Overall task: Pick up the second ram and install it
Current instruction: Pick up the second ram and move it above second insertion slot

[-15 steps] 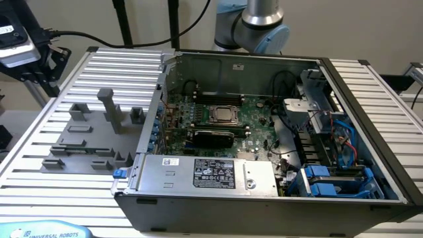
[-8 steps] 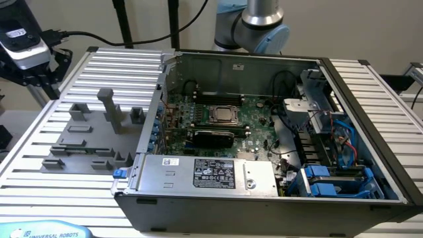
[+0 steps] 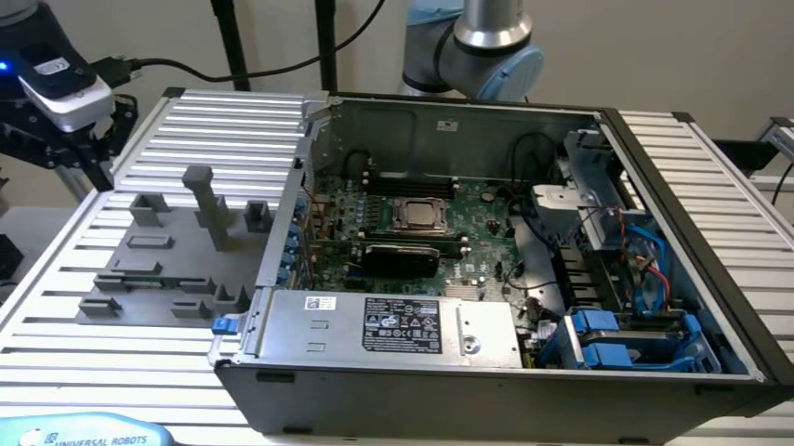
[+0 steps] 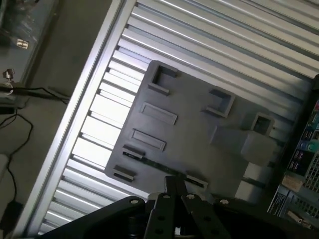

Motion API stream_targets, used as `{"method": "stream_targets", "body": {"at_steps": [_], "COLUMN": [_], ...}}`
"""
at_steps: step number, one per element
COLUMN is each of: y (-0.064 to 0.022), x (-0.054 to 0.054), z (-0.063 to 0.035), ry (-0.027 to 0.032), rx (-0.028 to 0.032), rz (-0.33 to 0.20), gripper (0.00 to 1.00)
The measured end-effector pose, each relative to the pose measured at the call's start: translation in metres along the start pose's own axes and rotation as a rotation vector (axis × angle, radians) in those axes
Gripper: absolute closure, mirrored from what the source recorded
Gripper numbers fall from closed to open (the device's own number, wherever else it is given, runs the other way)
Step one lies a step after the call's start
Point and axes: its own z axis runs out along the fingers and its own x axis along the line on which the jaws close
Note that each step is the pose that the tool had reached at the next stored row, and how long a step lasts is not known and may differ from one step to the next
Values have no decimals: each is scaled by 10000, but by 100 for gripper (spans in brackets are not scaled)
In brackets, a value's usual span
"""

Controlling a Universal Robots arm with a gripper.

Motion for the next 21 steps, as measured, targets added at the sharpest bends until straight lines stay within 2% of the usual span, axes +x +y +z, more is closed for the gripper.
{"method": "stream_targets", "body": {"at_steps": [21], "y": [-8], "x": [3], "z": [163], "ry": [185], "rx": [-80], "rz": [-3804], "gripper": [89]}}
